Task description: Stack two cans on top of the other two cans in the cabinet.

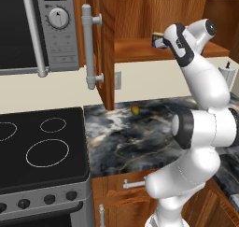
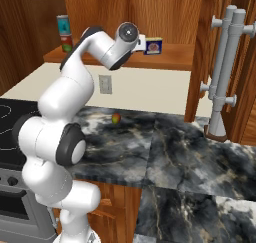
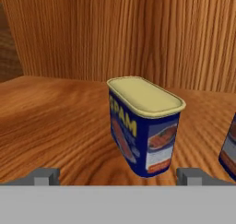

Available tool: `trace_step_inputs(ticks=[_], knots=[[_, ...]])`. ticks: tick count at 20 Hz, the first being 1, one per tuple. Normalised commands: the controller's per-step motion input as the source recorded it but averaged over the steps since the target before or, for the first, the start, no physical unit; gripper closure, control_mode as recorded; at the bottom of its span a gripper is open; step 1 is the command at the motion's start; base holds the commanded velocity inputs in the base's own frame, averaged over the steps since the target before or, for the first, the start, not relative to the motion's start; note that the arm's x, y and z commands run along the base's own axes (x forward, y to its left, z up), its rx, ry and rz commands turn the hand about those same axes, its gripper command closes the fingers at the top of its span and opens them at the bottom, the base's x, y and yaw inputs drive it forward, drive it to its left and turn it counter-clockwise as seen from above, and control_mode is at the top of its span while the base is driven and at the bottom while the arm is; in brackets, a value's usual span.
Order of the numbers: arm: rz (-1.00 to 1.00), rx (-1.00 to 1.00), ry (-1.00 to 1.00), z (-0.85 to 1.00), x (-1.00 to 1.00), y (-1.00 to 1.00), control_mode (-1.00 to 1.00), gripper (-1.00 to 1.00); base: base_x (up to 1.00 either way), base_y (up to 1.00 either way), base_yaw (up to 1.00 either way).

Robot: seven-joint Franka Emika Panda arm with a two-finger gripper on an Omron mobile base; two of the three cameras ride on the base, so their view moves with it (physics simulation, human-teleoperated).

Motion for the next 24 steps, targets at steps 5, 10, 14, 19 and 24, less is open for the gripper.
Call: trace_step_inputs(ticks=[5,10,14,19,24], knots=[[0.00,0.00,0.01,0.06,-0.13,0.03,-1.00,-1.00,0.00,0.00,0.00],[0.00,-0.01,0.02,0.07,0.02,0.02,-1.00,-1.00,0.00,0.00,0.00],[-0.05,-0.11,0.00,0.07,0.17,-0.10,-1.00,-1.00,0.00,0.00,0.00],[-0.07,-0.13,0.01,0.03,0.18,-0.20,-1.00,-1.00,0.00,0.00,0.00],[-0.04,-0.04,0.07,0.00,0.20,-0.16,-1.00,-1.00,0.00,0.00,0.00]])
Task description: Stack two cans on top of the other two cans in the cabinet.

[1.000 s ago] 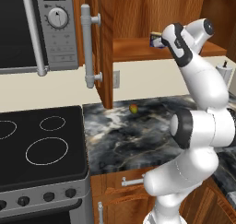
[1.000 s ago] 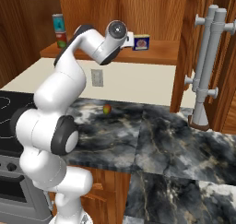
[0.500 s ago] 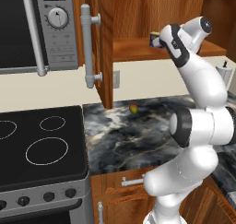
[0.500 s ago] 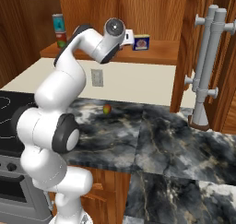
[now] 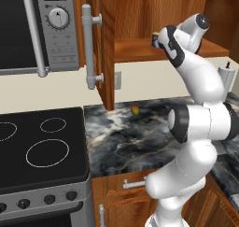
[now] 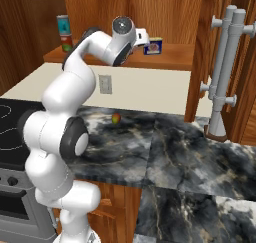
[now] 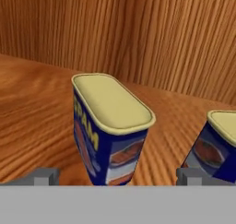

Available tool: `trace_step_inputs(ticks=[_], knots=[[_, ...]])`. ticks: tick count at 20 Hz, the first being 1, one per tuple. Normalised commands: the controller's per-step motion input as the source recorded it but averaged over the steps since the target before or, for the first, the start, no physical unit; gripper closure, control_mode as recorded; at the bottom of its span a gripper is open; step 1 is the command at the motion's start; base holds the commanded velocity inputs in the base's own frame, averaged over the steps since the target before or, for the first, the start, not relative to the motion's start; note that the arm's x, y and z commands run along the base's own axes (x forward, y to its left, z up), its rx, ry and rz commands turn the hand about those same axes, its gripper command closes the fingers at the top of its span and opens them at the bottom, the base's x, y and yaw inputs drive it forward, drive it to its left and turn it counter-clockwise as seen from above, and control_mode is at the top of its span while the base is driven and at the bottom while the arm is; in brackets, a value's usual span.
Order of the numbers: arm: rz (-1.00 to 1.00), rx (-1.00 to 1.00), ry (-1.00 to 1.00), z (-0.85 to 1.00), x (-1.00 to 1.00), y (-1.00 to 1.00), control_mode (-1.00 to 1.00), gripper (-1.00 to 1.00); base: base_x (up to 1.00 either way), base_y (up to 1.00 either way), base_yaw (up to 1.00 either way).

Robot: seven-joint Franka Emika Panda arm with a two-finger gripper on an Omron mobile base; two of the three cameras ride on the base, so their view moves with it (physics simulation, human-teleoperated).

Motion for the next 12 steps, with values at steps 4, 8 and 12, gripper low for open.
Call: trace_step_inputs(ticks=[4,8,12], knots=[[0.00,0.01,0.14,0.00,0.15,-0.01,-1.00,-1.00,0.00,0.00,0.00],[0.00,0.09,0.12,0.00,0.12,0.00,-1.00,-1.00,0.00,0.00,0.00],[0.00,0.12,0.05,0.00,0.17,0.00,-1.00,-1.00,0.00,0.00,0.00]])
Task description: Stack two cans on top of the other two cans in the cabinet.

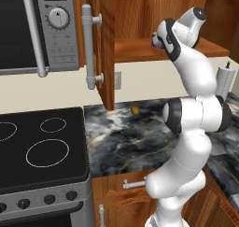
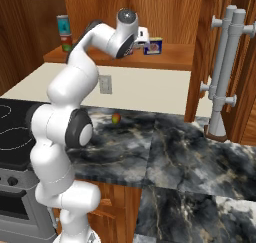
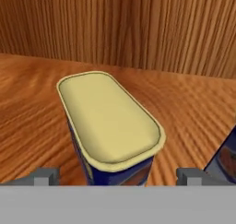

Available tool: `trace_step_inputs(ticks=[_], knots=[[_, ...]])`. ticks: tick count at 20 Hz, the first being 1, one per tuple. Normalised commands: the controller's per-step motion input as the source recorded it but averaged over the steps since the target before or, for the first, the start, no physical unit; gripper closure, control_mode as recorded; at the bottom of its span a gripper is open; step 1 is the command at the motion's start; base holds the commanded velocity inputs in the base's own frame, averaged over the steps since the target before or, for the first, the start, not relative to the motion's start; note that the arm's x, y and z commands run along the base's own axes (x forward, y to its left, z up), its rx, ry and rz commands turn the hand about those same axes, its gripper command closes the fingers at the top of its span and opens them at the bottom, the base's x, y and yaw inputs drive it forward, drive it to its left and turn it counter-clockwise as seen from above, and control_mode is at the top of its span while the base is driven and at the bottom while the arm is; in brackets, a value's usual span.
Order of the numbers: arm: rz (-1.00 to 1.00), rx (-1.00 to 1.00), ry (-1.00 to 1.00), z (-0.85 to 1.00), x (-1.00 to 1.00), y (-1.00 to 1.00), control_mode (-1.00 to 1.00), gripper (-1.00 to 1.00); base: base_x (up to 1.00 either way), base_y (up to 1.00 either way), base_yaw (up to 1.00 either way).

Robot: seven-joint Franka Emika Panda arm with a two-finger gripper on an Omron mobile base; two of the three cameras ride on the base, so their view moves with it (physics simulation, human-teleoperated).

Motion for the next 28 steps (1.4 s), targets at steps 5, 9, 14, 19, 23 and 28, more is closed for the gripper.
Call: trace_step_inputs(ticks=[5,9,14,19,23,28], knots=[[0.04,0.09,0.01,-0.01,0.16,-0.06,-1.00,-1.00,0.00,0.00,0.00],[0.07,0.06,0.00,-0.03,0.11,-0.11,-1.00,-1.00,0.00,0.00,0.00],[0.07,0.03,0.00,-0.05,0.05,-0.03,-1.00,-1.00,0.00,0.00,0.00],[0.05,0.02,0.00,-0.06,0.00,0.02,-1.00,1.00,0.00,0.00,0.00],[0.04,0.02,0.02,-0.02,-0.08,0.04,-1.00,1.00,0.00,0.00,0.00],[0.04,0.02,0.00,0.00,-0.29,0.00,-1.00,1.00,0.00,0.00,0.00]])
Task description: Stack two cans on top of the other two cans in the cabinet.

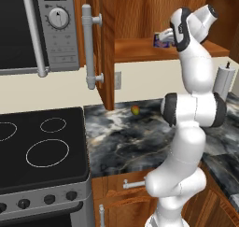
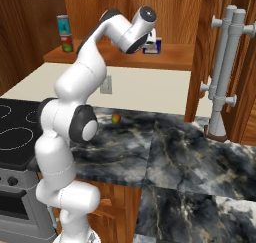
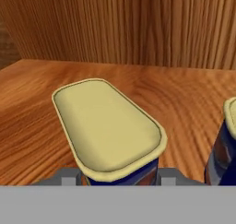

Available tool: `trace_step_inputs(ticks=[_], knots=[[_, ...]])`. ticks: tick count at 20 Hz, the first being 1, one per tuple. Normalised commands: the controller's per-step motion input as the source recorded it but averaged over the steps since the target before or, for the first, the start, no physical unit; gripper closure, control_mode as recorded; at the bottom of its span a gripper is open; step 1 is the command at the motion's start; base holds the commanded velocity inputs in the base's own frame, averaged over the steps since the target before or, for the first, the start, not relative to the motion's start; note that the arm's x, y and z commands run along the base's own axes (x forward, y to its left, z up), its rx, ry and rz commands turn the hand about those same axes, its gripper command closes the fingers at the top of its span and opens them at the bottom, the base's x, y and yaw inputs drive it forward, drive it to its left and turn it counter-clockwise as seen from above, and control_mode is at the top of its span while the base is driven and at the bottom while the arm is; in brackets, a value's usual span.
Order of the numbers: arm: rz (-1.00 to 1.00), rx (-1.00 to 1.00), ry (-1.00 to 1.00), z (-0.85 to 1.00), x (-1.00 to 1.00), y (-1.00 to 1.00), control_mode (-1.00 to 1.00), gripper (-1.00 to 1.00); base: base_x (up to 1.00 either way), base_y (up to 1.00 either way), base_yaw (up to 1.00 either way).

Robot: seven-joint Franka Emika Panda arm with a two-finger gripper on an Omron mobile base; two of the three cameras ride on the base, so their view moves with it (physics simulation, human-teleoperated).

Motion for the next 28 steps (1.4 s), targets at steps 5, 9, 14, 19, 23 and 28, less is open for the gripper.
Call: trace_step_inputs(ticks=[5,9,14,19,23,28], knots=[[0.03,0.03,0.00,0.00,-0.42,0.00,-1.00,1.00,0.00,0.00,0.00],[0.00,0.00,0.00,0.00,-0.51,0.00,-1.00,1.00,0.00,0.00,0.00],[-0.08,0.00,0.00,0.02,-0.42,0.00,-1.00,1.00,0.00,0.00,0.00],[-0.25,0.00,-0.01,0.14,-0.22,0.02,-1.00,1.00,0.00,0.00,0.00],[-0.37,0.00,-0.05,0.05,-0.15,0.02,-1.00,1.00,0.00,0.00,0.00],[-0.38,0.01,-0.01,0.07,-0.02,0.00,-1.00,1.00,0.00,0.00,0.00]])
